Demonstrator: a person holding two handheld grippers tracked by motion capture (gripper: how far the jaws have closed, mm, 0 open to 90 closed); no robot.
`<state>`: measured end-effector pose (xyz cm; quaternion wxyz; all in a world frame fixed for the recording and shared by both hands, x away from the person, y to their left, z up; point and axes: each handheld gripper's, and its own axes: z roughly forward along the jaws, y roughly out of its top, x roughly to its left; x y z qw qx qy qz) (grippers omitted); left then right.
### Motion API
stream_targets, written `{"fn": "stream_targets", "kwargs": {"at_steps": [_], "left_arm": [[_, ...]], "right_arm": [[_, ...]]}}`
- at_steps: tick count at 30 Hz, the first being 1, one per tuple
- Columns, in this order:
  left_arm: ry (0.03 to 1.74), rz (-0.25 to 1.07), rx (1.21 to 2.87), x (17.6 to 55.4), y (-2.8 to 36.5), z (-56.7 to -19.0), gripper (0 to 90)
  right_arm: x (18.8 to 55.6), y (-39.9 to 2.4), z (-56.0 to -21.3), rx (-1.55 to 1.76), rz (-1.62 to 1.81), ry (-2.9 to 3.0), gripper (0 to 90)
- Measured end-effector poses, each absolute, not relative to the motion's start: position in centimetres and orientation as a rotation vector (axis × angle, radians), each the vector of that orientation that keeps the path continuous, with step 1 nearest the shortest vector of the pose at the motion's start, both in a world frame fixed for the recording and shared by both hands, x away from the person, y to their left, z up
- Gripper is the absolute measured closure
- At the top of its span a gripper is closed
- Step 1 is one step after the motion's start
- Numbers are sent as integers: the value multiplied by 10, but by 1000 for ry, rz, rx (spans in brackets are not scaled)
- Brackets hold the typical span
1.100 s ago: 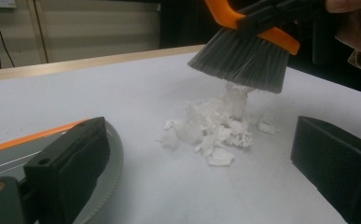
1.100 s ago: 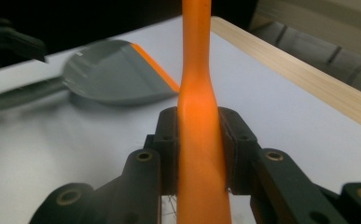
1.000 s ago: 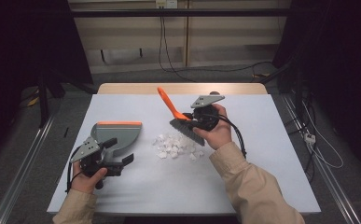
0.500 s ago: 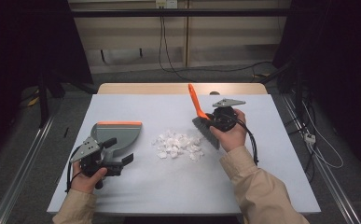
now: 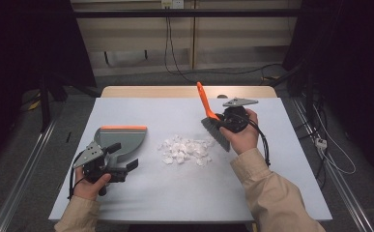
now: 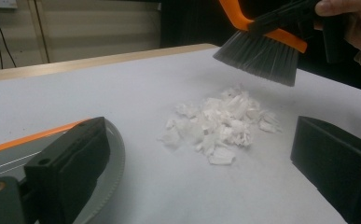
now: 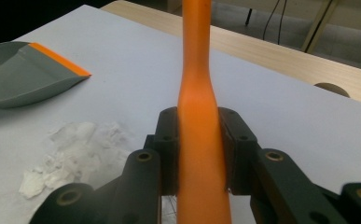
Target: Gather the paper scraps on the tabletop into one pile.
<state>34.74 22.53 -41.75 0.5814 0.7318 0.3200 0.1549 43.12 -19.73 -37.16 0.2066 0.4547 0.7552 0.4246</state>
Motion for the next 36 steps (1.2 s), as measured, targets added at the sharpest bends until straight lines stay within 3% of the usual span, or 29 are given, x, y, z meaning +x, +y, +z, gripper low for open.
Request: {"fn": "stream_targets", "kwargs": {"at_steps": [13, 36], "left_arm": [[747, 363, 1712, 348, 226, -417, 42], [750, 365, 1712, 348, 226, -418, 42]], "right_arm": [[447, -207, -409, 1317, 939, 2103, 717], [428, -138, -415, 1324, 1045, 2091, 717]]}}
